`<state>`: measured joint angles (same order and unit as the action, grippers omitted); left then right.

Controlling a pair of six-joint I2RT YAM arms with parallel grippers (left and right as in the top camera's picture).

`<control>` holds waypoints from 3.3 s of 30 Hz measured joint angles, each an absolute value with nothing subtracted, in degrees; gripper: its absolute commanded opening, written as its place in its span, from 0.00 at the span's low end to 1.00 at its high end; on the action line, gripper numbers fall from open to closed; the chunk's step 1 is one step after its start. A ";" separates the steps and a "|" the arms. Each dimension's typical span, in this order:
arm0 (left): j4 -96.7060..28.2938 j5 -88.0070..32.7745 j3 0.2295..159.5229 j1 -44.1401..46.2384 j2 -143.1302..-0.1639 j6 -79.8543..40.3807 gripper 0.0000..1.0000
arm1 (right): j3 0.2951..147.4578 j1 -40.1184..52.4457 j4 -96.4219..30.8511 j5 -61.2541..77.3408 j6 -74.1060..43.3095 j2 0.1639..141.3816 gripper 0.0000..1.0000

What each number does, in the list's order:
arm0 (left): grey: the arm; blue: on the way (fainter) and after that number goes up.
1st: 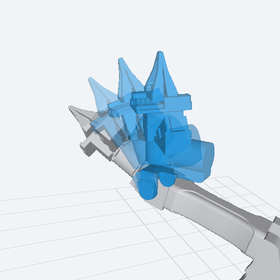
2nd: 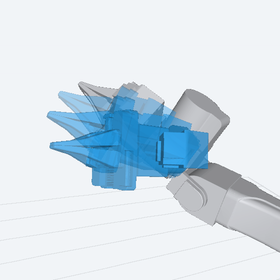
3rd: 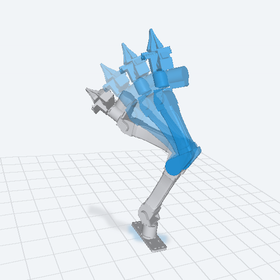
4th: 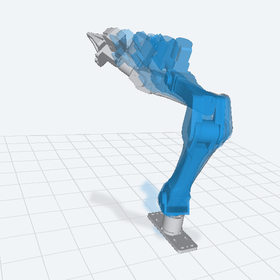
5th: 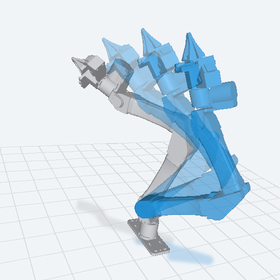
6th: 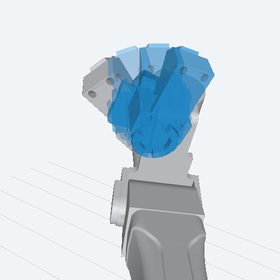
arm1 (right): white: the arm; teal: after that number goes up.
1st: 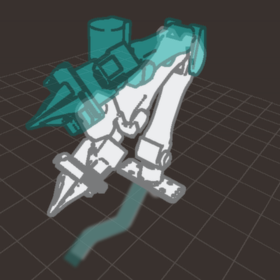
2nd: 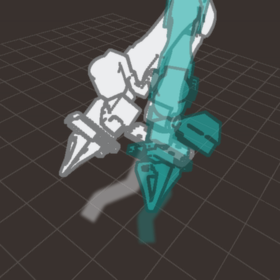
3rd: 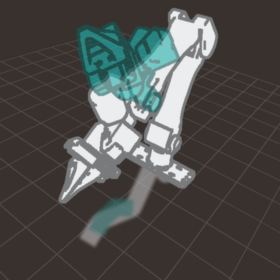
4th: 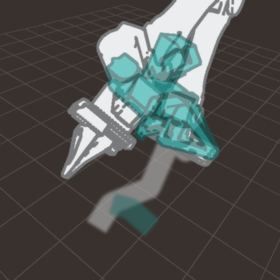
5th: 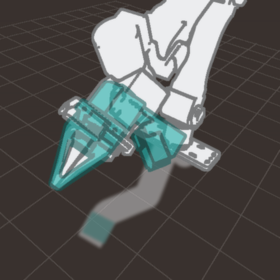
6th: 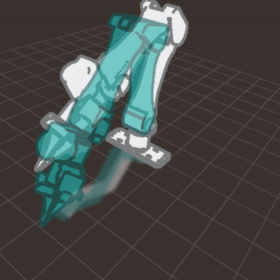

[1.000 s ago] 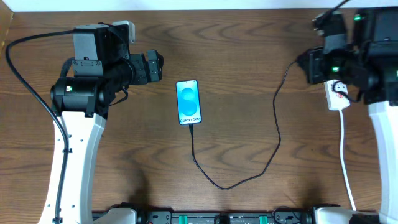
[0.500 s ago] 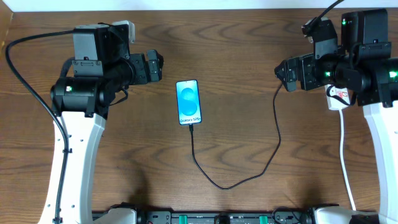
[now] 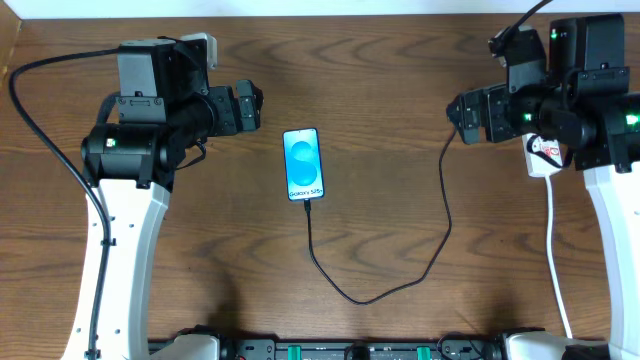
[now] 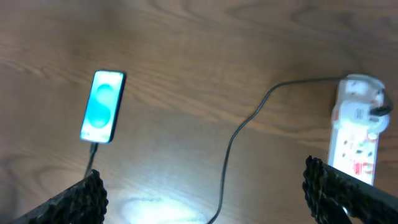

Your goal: Plug charger to phone and switch on socket

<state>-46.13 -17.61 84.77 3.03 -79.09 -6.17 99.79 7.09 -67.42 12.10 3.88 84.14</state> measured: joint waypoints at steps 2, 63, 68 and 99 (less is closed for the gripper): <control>-46.13 -17.61 84.77 3.03 -79.09 -6.17 0.97 | 99.55 7.09 -65.56 10.98 3.90 84.14 0.99; -46.13 -17.58 84.77 3.03 -79.09 -6.17 0.97 | 0.40 4.21 -3.62 5.76 8.19 1.04 0.99; -46.13 -17.61 84.77 3.03 -79.09 -6.17 0.97 | 0.40 4.21 -3.62 5.78 7.99 0.84 0.99; -46.13 -17.61 84.77 3.03 -79.09 -6.17 0.97 | 0.40 4.21 -3.62 5.80 7.99 0.84 0.99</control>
<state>-46.13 -17.61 84.77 3.03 -79.09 -6.17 0.40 4.21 -3.62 5.80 7.99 0.84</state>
